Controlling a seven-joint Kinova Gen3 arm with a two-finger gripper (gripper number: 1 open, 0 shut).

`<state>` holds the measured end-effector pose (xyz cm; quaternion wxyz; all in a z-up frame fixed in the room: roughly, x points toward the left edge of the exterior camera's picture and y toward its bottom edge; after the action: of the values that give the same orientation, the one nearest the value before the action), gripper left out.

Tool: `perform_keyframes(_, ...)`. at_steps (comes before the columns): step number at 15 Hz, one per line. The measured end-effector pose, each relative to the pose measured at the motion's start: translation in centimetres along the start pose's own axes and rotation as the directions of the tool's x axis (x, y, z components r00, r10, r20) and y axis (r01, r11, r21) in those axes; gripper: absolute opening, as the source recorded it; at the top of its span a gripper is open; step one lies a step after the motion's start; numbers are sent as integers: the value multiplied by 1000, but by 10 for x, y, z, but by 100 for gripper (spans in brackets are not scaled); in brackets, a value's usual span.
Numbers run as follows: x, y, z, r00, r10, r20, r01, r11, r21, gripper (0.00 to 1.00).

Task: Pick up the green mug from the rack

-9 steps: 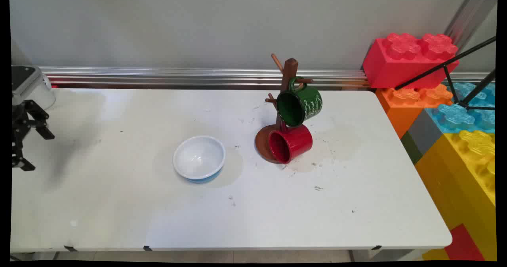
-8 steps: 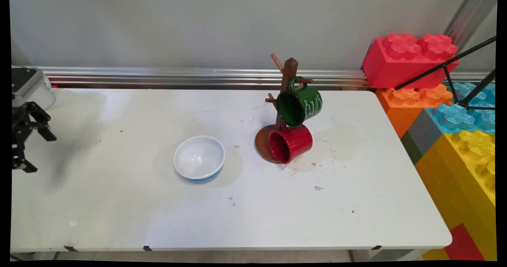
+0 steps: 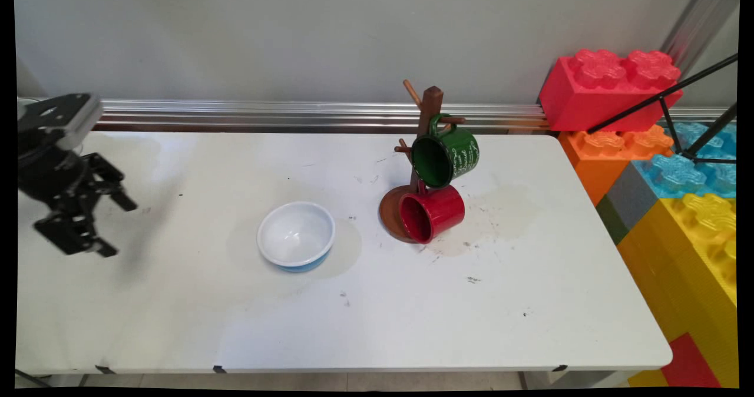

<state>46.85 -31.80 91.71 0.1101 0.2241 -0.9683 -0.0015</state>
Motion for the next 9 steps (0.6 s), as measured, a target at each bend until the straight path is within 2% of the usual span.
perform_keyframes(4, 39, 9, -2, 995, -6, -104, 9, 1000, 22, 100)
perform_keyframes(9, 88, 26, -7, 982, -33, -188, 45, 997, 57, 100)
